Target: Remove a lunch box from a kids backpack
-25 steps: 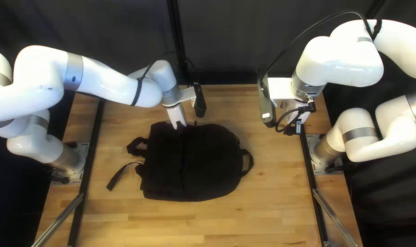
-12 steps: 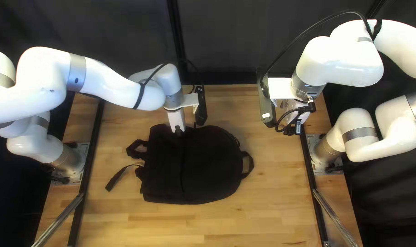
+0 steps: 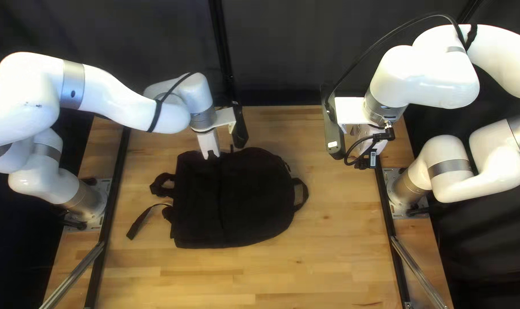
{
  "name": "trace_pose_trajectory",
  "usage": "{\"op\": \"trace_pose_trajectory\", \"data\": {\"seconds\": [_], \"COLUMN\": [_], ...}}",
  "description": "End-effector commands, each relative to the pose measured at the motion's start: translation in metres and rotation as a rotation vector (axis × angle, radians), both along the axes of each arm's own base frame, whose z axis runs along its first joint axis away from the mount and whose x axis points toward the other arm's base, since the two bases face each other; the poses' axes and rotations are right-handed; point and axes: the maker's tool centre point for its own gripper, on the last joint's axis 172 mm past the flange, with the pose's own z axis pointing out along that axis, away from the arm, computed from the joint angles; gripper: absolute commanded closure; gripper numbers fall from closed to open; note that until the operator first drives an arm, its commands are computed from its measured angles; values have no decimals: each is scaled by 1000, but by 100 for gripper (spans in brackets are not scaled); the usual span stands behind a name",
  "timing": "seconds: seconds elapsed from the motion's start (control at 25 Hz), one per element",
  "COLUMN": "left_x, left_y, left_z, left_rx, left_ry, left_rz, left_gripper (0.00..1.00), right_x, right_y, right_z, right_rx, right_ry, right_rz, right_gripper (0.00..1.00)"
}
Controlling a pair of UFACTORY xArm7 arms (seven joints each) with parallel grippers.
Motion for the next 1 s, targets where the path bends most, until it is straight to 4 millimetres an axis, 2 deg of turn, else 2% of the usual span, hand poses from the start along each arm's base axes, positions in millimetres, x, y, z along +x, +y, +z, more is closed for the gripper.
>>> {"op": "trace_pose_trajectory", "data": {"seconds": [0.04,0.12,0.16,0.28,0.4,0.52,0.8,1.0], "left_x": [-8,-8,-8,-8,-9,-12,-19,-14], "left_y": [2,0,0,-5,-11,-18,-29,-39], "left_z": [-4,-3,-2,-1,-4,-2,6,10], "left_rx": [1,-4,-5,-10,-13,-15,1,16], "left_ry": [-11,-20,-23,-36,-50,-71,-131,-163], "left_rz": [33,32,31,21,12,2,-38,-73], "left_gripper": [100,100,100,100,100,100,100,100], "right_x": [13,31,36,55,69,75,96,115], "right_y": [-18,-14,-13,-11,-17,-27,-39,-49], "right_z": [-2,-34,-42,-88,-119,-138,-159,-171], "right_rx": [-158,-196,-201,-192,-165,-138,-86,-43], "right_ry": [-141,-201,-213,-259,-294,-322,-349,-399], "right_rz": [77,132,146,203,240,269,353,394], "right_gripper": [0,0,0,0,0,0,0,0]}}
